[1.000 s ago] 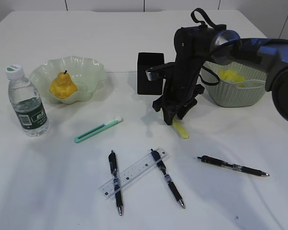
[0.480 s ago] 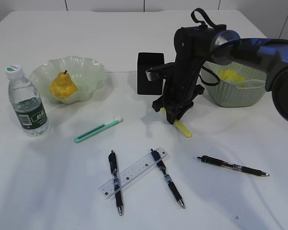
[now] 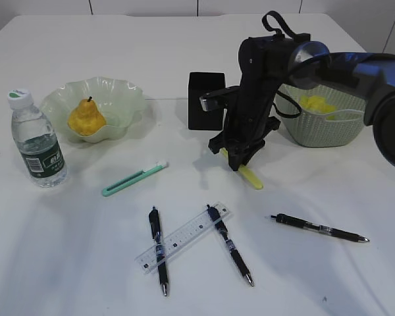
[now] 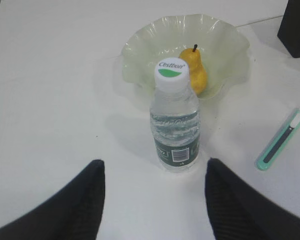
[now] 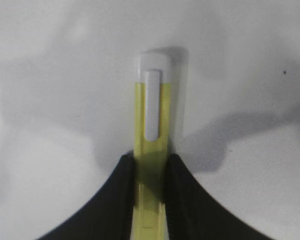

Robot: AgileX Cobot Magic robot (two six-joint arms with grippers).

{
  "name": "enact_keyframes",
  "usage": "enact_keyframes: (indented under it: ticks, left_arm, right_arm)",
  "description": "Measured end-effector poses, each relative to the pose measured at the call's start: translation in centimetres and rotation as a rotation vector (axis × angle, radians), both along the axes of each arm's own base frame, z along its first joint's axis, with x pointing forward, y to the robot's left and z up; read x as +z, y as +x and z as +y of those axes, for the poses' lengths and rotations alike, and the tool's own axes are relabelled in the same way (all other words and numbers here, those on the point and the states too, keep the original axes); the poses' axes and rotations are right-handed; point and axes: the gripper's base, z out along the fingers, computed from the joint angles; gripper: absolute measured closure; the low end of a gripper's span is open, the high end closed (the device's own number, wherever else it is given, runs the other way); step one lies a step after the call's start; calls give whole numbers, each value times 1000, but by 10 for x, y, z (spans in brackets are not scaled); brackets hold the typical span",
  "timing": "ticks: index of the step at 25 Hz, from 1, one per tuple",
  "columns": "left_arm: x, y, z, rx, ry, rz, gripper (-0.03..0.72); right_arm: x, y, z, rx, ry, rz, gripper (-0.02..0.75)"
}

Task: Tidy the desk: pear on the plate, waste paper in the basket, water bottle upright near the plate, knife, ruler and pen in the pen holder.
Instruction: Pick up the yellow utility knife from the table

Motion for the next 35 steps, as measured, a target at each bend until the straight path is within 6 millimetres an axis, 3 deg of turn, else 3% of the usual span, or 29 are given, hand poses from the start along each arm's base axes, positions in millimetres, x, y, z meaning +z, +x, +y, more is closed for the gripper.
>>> enact_keyframes:
  ticks: [19, 35]
  left_arm:
    - [0, 0, 0, 1, -2, 0, 251]
    - [0, 0, 0, 1, -1, 2, 251]
  right_arm:
    - [1, -1, 4, -13, 44, 17, 615]
    - [50, 16, 12, -35, 129, -140, 615]
